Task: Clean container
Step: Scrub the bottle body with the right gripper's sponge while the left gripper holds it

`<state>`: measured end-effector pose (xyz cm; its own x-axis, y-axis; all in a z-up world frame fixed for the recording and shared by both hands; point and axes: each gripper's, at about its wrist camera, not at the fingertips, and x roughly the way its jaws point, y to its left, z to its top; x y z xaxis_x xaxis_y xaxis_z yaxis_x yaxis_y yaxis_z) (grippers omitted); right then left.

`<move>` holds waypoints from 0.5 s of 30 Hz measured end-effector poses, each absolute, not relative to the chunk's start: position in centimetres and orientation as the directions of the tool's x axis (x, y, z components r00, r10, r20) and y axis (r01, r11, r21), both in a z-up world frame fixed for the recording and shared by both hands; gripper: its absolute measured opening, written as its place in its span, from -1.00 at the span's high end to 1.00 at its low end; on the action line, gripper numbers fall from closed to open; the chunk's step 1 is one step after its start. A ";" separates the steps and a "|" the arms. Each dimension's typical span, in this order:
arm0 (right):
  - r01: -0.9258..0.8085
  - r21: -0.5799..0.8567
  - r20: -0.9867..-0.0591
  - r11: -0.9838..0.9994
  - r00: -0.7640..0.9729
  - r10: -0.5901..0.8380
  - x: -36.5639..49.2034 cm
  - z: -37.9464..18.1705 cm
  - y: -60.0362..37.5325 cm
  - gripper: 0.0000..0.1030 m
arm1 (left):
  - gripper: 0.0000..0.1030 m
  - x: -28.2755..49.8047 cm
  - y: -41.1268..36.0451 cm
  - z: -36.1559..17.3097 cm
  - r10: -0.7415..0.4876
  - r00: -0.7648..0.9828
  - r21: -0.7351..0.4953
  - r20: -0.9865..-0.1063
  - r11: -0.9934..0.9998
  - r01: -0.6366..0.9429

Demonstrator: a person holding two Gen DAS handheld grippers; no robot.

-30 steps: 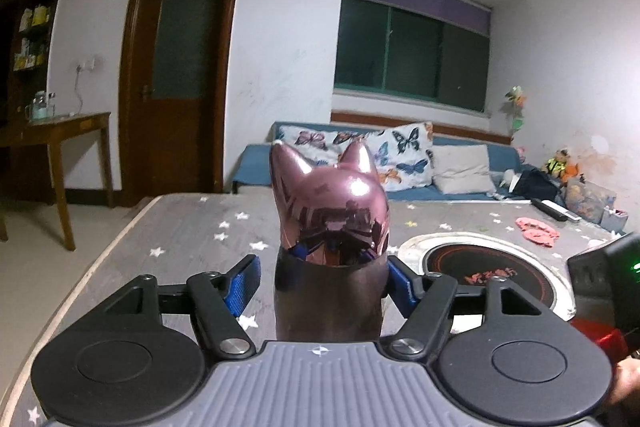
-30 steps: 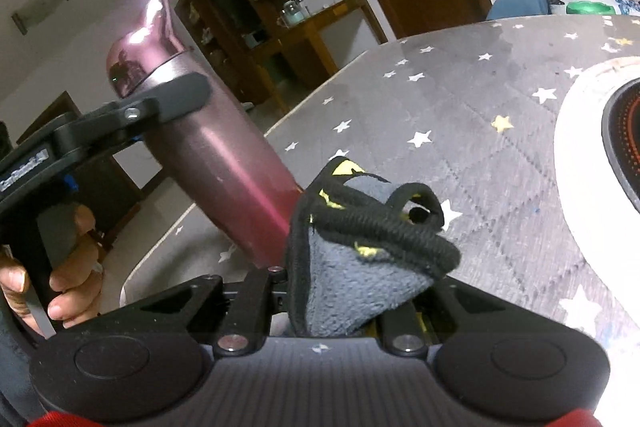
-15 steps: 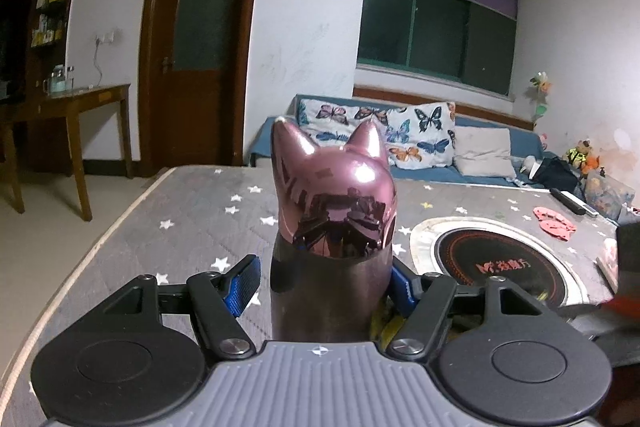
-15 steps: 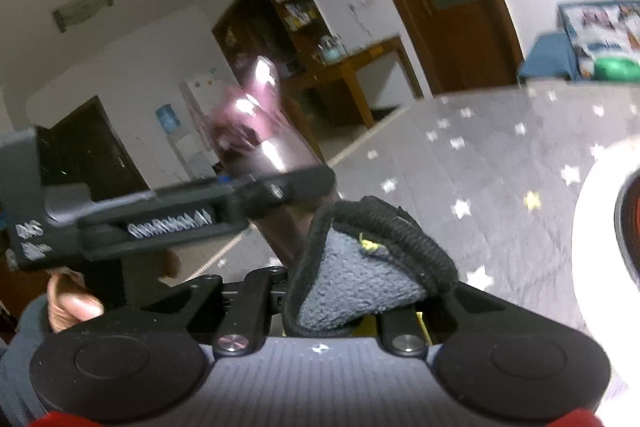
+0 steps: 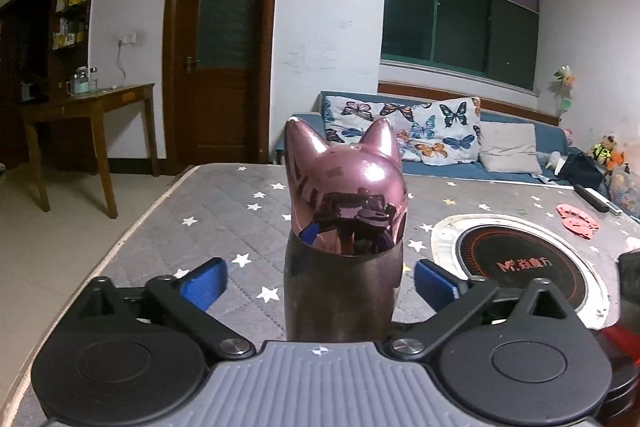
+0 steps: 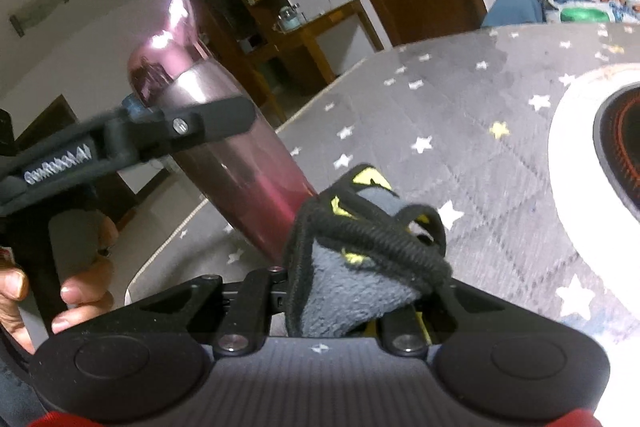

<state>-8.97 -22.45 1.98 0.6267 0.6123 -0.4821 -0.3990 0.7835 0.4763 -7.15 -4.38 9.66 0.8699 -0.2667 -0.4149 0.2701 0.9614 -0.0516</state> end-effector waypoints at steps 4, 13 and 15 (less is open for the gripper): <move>-0.415 0.479 -0.434 0.774 0.654 0.620 -9.8 3.5 -23.1 0.69 | -1.00 -7.2 -4.5 9.7 -0.256 0.873 -0.045 -0.416 0.964 0.261; -0.488 0.472 -0.327 0.734 0.676 0.661 -11.5 6.5 -23.6 0.69 | -1.00 -6.9 -3.7 10.5 -0.268 0.881 -0.118 -0.391 0.963 0.241; -0.495 0.464 -0.339 0.734 0.667 0.664 -11.4 6.0 -23.1 0.69 | -1.00 -6.9 -3.7 10.5 -0.273 0.878 -0.125 -0.394 0.962 0.243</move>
<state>-11.37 -23.12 6.02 0.6669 0.6637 -0.3387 -0.4949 0.7344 0.4645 -6.90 -3.71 10.51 0.8777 -0.2728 -0.3940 0.2429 0.9620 -0.1249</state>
